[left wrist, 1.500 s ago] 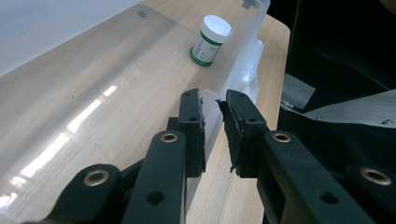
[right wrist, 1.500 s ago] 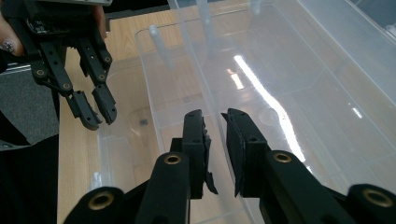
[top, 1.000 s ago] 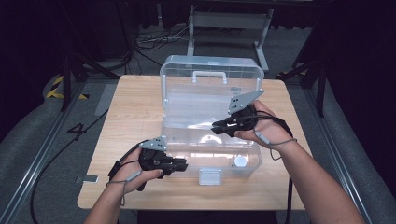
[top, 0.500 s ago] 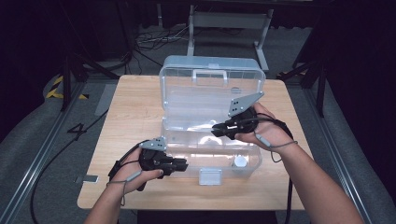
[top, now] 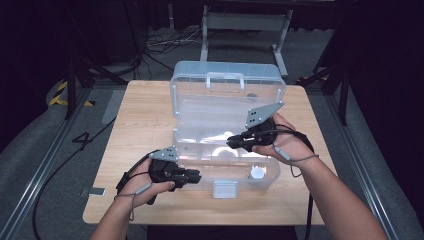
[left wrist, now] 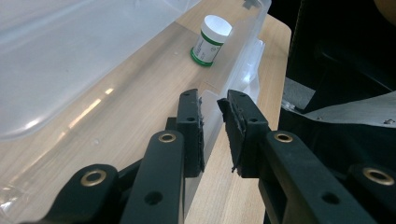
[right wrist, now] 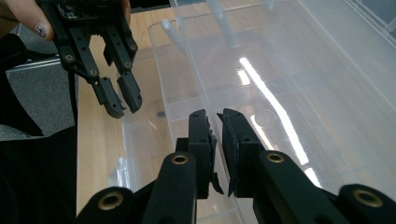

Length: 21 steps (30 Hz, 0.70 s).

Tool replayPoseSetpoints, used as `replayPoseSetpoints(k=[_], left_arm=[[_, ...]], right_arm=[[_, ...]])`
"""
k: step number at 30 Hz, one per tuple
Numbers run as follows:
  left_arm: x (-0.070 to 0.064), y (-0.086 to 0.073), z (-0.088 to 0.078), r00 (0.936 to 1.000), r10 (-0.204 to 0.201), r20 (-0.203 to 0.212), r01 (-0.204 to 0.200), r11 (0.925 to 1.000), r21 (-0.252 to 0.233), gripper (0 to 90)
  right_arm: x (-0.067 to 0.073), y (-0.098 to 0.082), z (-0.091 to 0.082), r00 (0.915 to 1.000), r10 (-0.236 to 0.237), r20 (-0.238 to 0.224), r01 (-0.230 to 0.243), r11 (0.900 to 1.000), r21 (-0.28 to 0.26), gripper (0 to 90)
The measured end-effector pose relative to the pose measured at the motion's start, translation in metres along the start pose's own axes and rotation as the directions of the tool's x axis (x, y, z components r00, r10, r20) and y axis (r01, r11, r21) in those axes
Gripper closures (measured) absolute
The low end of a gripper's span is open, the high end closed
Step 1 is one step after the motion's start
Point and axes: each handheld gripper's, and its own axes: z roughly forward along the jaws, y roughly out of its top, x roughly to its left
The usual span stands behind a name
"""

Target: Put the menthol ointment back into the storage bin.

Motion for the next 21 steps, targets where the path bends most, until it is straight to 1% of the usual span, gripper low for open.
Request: replayPoseSetpoints(k=[2,4,6,8,13,15,18,21], left_arm=[[0.000,0.001,0.000,1.0000,0.006,-0.002,-0.006,1.0000,0.006,75.7],[0.000,0.002,-0.002,0.9999,0.009,-0.008,-0.008,0.9996,0.026,74.4],[0.000,0.002,-0.004,0.9998,0.015,-0.010,-0.014,0.9993,0.036,73.6],[-0.001,0.003,-0.006,0.9998,0.018,-0.002,-0.017,0.9992,0.036,73.0],[-0.003,0.006,-0.014,0.9997,0.024,0.010,-0.024,0.9997,0.012,71.0],[-0.003,0.008,-0.019,0.9997,0.023,0.013,-0.023,0.9997,-0.003,70.0],[-0.002,0.010,-0.028,0.9996,0.011,0.025,-0.011,0.9996,-0.027,70.0],[-0.002,0.014,-0.039,0.9998,0.008,0.020,-0.007,0.9986,-0.052,70.0]], right_arm=[[0.001,0.000,0.000,1.0000,-0.002,0.005,0.002,1.000,-0.002,83.2],[0.001,-0.001,0.000,1.0000,0.000,0.007,0.000,1.000,-0.004,83.3],[0.002,-0.001,0.000,0.9999,-0.001,0.012,0.001,1.000,-0.005,83.4],[0.003,-0.001,0.001,0.9999,-0.001,0.014,0.002,1.000,-0.006,83.4],[0.003,-0.002,0.001,0.9999,-0.002,0.015,0.002,1.000,-0.008,83.4],[0.004,-0.002,0.001,0.9999,-0.001,0.013,0.001,1.000,-0.008,83.5],[0.005,-0.002,0.001,0.9999,0.002,0.014,-0.002,1.000,-0.012,83.5],[0.006,-0.003,0.001,0.9998,0.000,0.017,0.000,1.000,-0.010,83.5]])
